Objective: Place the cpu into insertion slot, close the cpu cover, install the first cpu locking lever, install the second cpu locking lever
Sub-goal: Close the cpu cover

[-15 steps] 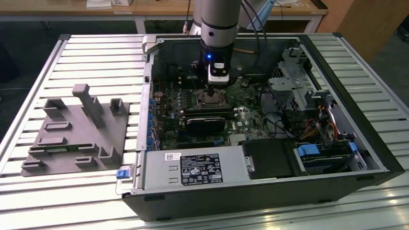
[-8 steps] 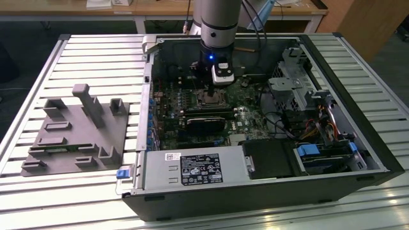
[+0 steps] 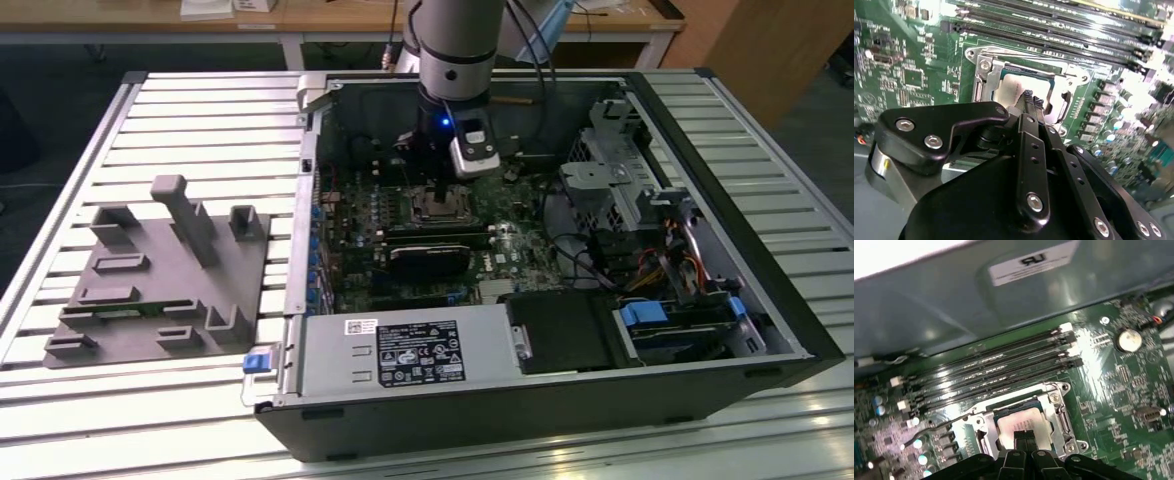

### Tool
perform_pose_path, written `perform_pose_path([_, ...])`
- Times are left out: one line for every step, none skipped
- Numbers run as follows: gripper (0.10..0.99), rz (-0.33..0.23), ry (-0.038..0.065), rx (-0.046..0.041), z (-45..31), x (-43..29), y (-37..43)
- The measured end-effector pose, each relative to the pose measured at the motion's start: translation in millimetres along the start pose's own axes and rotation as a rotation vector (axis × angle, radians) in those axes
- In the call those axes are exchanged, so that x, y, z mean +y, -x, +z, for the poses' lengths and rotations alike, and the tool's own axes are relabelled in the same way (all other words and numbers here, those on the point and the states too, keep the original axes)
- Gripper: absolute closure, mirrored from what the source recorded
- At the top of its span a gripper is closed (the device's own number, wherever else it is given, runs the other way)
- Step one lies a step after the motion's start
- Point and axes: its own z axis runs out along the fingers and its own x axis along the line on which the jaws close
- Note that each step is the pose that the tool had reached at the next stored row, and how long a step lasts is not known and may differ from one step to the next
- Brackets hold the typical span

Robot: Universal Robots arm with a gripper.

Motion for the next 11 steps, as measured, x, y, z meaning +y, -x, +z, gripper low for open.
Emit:
perform_pose_path([0.980, -0.018, 0.000, 0.0003, 0.1, 0.0, 0.0])
perform_pose_path([0.980, -0.036, 0.000, 0.0005, 0.3, 0.0, 0.0])
perform_pose_path([0.980, -0.056, 0.000, 0.0009, 0.4, 0.0, 0.0])
perform_pose_path([0.980, -0.073, 0.000, 0.0011, 0.5, 0.0, 0.0])
perform_pose_path([0.980, -0.090, 0.001, 0.0012, 0.7, 0.0, 0.0])
perform_pose_path([0.980, -0.104, 0.002, 0.0010, 0.8, 0.0, 0.0])
perform_pose_path([0.980, -0.119, 0.004, 0.0004, 0.9, 0.0, 0.0])
perform_pose_path([0.980, -0.132, 0.005, -0.0006, 0.9, 0.0, 0.1])
perform_pose_path([0.980, -0.145, 0.007, -0.0025, 1.0, 0.0, 0.0])
perform_pose_path([0.980, -0.155, 0.009, -0.0046, 1.1, 0.0, 0.0])
perform_pose_path([0.980, -0.166, 0.010, -0.0068, 1.1, 0.0, 0.0])
